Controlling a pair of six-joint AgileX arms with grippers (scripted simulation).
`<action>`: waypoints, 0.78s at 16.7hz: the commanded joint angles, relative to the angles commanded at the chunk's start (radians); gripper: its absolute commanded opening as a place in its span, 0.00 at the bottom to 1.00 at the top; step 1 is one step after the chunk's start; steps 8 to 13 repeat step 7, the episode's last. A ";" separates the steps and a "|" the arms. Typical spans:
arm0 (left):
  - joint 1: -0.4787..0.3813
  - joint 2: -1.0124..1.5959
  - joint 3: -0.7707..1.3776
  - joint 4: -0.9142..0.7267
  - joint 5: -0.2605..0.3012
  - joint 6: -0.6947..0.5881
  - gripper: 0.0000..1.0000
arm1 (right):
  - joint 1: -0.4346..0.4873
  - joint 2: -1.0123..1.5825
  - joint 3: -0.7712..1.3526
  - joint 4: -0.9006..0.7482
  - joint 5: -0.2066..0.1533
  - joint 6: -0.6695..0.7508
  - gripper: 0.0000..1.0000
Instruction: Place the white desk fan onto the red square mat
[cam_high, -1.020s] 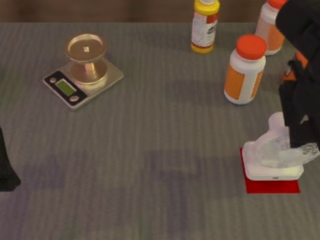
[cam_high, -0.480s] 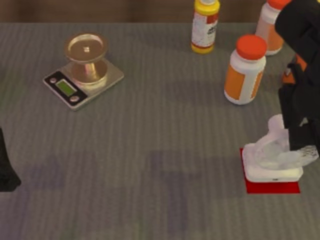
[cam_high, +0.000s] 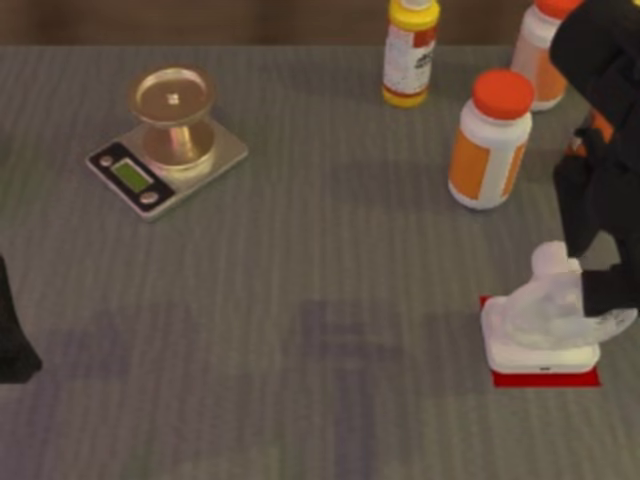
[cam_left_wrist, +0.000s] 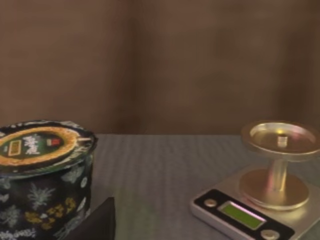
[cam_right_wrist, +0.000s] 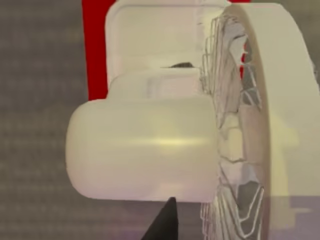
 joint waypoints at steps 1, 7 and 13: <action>0.000 0.000 0.000 0.000 0.000 0.000 1.00 | 0.000 0.000 0.000 0.000 0.000 0.000 0.98; 0.000 0.000 0.000 0.000 0.000 0.000 1.00 | 0.000 0.000 0.000 0.000 0.000 0.000 1.00; 0.000 0.000 0.000 0.000 0.000 0.000 1.00 | 0.000 0.000 0.000 0.000 0.000 0.000 1.00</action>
